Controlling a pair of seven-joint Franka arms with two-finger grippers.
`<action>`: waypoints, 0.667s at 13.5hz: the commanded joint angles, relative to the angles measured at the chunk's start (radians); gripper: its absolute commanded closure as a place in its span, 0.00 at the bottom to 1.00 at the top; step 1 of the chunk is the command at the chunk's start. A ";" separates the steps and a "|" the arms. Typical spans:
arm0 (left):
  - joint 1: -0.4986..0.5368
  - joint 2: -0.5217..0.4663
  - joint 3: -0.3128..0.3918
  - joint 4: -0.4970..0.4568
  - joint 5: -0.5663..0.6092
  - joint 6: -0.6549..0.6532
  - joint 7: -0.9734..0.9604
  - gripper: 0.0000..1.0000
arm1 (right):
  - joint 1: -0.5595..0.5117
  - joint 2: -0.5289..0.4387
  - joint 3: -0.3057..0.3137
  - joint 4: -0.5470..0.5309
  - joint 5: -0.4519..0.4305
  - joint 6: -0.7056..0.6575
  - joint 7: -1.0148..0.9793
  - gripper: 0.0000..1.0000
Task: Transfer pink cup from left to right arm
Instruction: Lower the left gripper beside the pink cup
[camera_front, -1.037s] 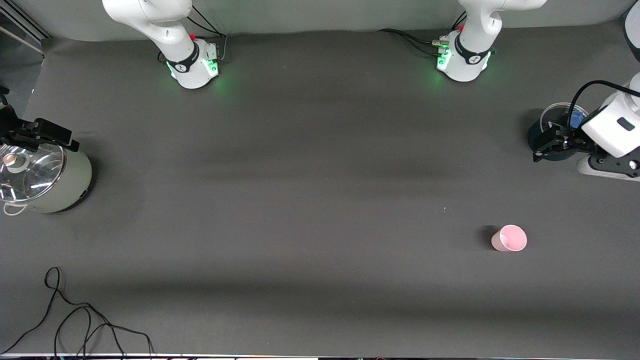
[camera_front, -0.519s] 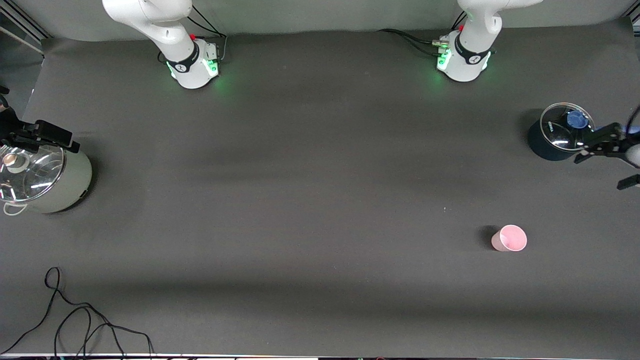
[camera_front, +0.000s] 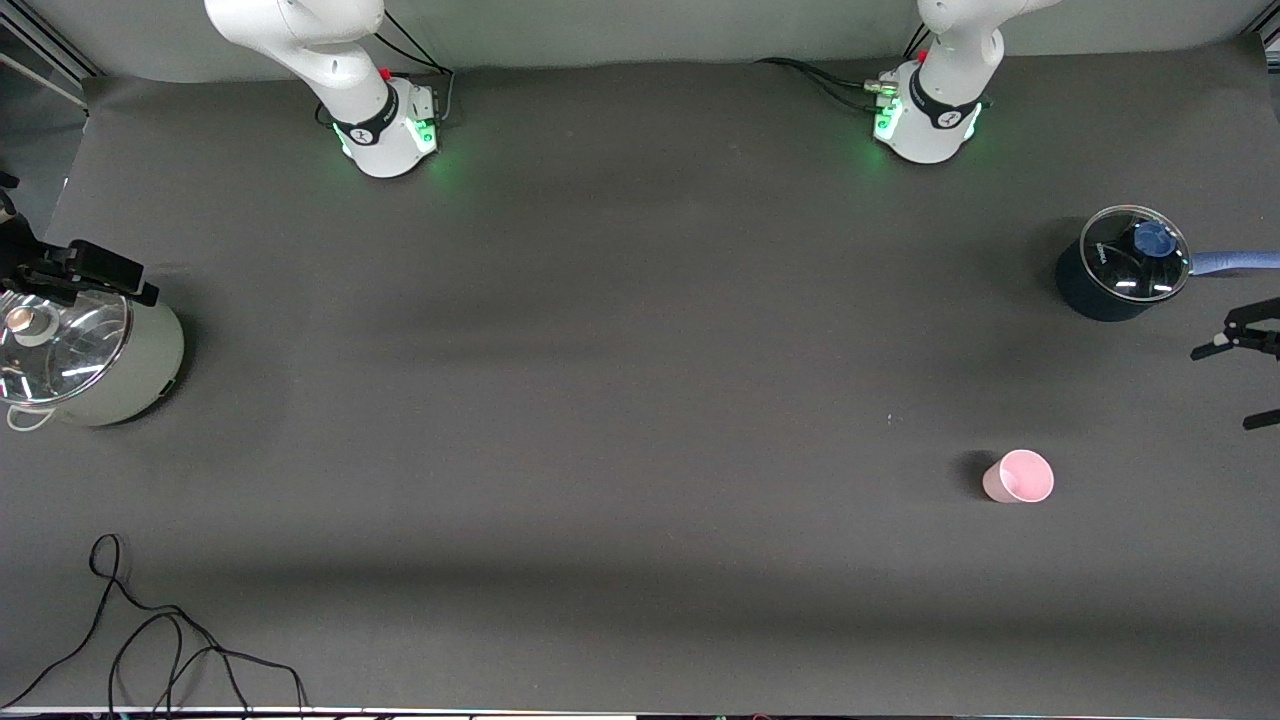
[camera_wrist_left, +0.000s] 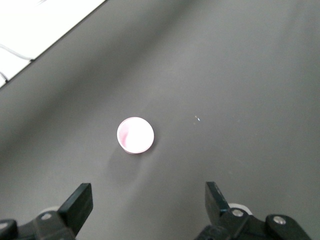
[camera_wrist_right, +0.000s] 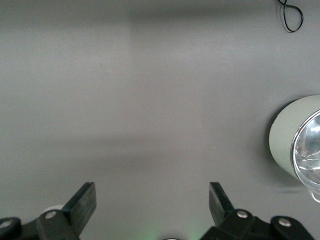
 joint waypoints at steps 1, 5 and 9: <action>0.069 0.128 -0.009 0.071 -0.131 -0.013 0.211 0.00 | -0.004 0.011 -0.003 0.021 0.016 -0.017 -0.005 0.00; 0.130 0.291 -0.012 0.116 -0.283 -0.019 0.467 0.00 | -0.002 0.014 -0.003 0.020 0.016 -0.017 -0.005 0.00; 0.155 0.412 -0.012 0.113 -0.406 -0.025 0.639 0.00 | -0.004 0.018 -0.003 0.020 0.016 -0.017 -0.005 0.00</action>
